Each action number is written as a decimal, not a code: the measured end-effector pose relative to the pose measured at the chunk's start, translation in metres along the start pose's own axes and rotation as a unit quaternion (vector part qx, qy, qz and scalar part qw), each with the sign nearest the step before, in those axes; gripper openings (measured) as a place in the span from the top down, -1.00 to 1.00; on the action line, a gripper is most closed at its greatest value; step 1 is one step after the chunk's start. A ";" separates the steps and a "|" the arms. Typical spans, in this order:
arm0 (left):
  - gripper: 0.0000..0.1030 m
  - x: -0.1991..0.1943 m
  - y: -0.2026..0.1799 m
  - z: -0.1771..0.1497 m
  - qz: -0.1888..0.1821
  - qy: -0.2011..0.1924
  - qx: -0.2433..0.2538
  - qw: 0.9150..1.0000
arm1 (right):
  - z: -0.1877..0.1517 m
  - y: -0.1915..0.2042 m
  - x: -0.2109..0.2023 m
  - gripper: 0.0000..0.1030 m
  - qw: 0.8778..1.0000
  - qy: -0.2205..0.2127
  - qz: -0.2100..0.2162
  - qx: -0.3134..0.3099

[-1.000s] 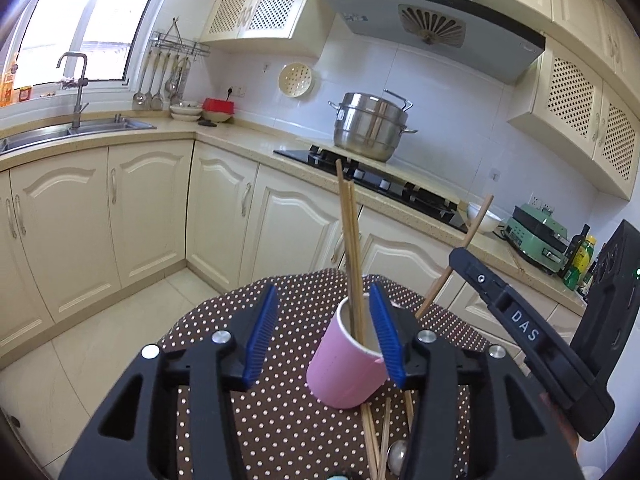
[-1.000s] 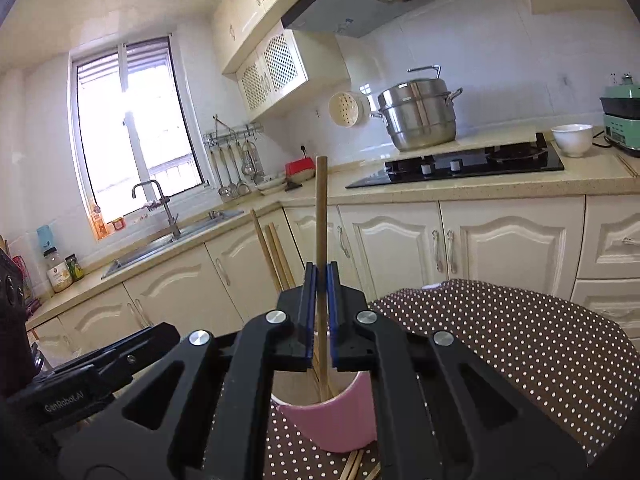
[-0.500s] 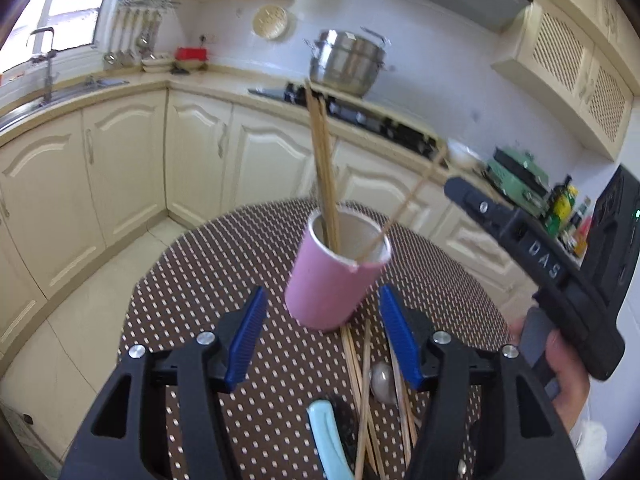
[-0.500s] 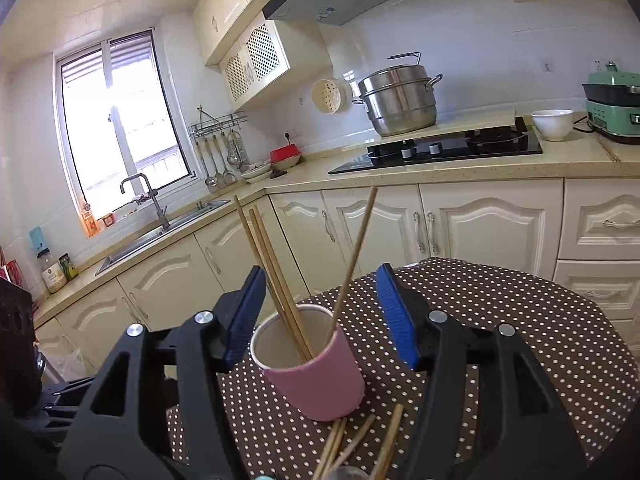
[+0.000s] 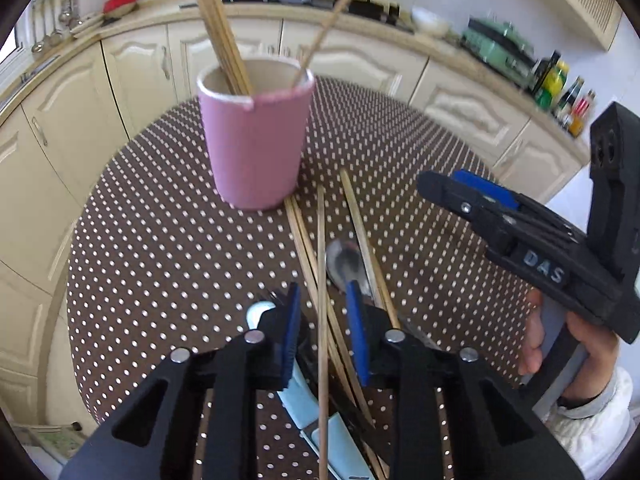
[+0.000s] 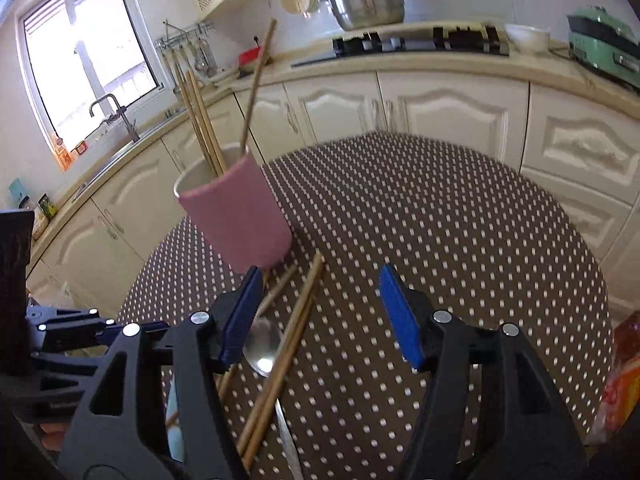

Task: Organize utensils
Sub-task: 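Move the left tool back to the loose chopsticks and grasp one, then lift the chopstick with the left tool while the right tool grasps another wooden chopstick, then lower both held chopsticks into the pink cup and open both tools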

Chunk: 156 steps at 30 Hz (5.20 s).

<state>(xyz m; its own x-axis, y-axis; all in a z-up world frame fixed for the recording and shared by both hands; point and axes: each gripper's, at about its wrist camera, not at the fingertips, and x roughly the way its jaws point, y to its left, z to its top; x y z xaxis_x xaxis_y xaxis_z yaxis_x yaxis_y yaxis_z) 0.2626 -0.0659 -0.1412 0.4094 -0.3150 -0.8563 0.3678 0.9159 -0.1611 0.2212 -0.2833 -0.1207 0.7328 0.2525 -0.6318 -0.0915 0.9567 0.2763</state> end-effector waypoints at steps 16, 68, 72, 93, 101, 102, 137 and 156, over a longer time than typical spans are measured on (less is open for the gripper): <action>0.83 0.058 -0.013 0.007 0.042 0.071 0.007 0.997 | -0.018 -0.017 0.007 -0.20 0.998 0.051 0.012 0.017; 0.85 0.013 0.121 -0.037 0.052 0.018 -0.180 0.982 | 0.023 0.076 0.128 0.70 0.952 0.261 -0.075 -0.143; 0.85 0.019 0.120 -0.027 0.056 0.024 -0.171 0.983 | 0.024 0.074 0.129 0.72 0.952 0.264 -0.066 -0.142; 0.87 0.013 0.123 -0.049 0.028 -0.031 -0.139 0.989 | 0.025 0.066 0.129 0.71 0.947 0.277 -0.086 -0.137; 0.87 0.012 0.123 -0.050 0.024 -0.038 -0.135 0.990 | 0.025 0.074 0.134 0.71 0.945 0.283 -0.092 -0.138; 0.87 0.012 0.124 -0.050 0.023 -0.039 -0.136 0.990 | 0.026 0.075 0.136 0.71 0.945 0.283 -0.091 -0.137; 0.89 -0.041 0.089 -0.038 0.016 -0.133 -0.149 0.980 | 0.016 0.010 0.038 0.89 0.989 0.128 0.015 -0.079; 0.89 -0.100 0.016 0.003 -0.069 -0.334 -0.055 0.939 | 0.063 0.029 -0.061 0.88 0.987 -0.095 0.115 -0.060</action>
<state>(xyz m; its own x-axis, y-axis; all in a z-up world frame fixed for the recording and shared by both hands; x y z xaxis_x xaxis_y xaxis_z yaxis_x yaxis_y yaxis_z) 0.2306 -0.0203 -0.0569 0.8097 -0.4842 -0.3316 0.3817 0.8637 -0.3290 0.2164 -0.2803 -0.0280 0.7956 0.4441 -0.4119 -0.3409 0.8904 0.3015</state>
